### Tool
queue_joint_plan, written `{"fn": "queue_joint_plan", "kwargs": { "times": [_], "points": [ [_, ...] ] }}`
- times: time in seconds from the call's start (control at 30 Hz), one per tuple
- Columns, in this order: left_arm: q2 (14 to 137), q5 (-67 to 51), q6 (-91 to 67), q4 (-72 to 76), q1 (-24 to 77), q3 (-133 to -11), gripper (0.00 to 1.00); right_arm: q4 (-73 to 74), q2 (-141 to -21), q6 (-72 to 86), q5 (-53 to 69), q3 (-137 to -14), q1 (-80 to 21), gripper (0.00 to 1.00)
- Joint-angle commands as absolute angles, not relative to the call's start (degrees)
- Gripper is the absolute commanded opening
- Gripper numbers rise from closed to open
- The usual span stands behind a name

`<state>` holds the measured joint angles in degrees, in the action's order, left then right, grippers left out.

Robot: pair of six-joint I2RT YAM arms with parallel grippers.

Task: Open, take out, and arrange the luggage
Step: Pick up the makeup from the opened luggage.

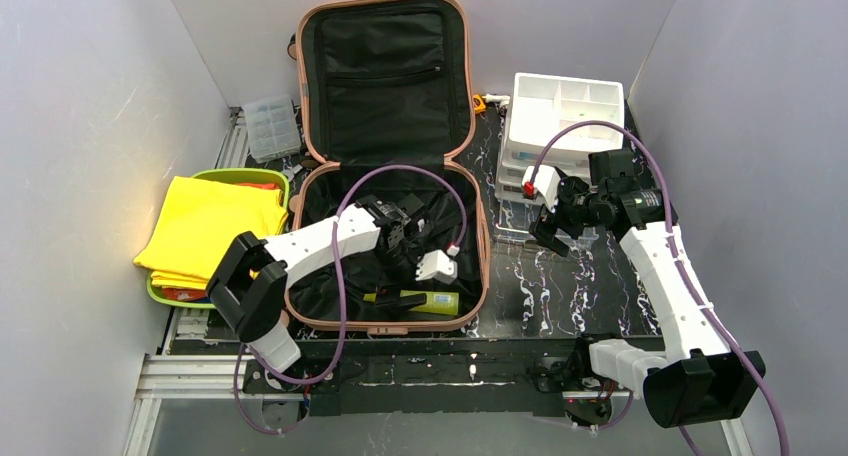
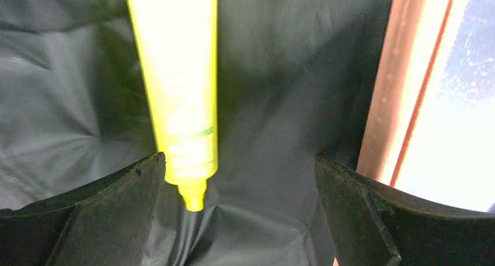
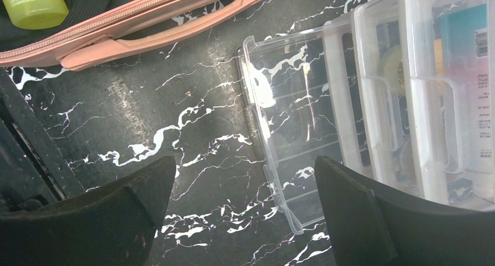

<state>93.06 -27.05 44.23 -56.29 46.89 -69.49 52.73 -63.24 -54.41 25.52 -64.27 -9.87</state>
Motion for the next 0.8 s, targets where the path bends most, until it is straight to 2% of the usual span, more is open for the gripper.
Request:
{"fn": "queue_joint_plan", "kwargs": {
  "times": [0.0,0.2,0.3,0.37,0.4,0.43,0.5,0.53,0.77],
  "points": [
    [94.19,-26.35,48.43,-56.82,47.02,-64.45,0.98,53.5,-62.31,-54.76,26.85,-66.24,-9.85,0.98],
    [97.17,-27.27,48.07,-50.2,47.43,-60.26,0.98,53.13,-61.97,-54.78,26.92,-65.08,-9.85,0.99],
    [98.93,-28.31,47.28,-48.65,47.78,-60.04,0.88,52.93,-61.65,-54.85,26.86,-64.59,-9.86,0.98],
    [99.92,-28.13,46.72,-49.0,48.01,-60.68,0.65,52.81,-61.38,-54.76,26.56,-64.19,-9.85,0.98],
    [100.16,-28.07,46.49,-49.42,48.05,-61.25,0.43,52.73,-61.29,-54.84,26.47,-64.04,-9.85,0.99],
    [99.93,-27.96,46.3,-49.97,48.03,-61.76,0.28,52.69,-61.2,-54.84,26.26,-63.93,-9.84,0.98],
    [98.85,-27.95,46.4,-51.6,48.02,-62.9,0.06,52.54,-61.01,-54.88,26.1,-63.9,-9.87,0.98],
    [98.07,-28.0,46.42,-52.46,47.99,-63.66,0.0,52.49,-61.0,-54.88,25.98,-63.97,-9.85,0.98],
    [90.22,-28.24,45.66,-57.83,47.38,-72.1,0.0,52.57,-60.76,-54.7,25.95,-65.12,-9.85,0.98]
  ]
}}
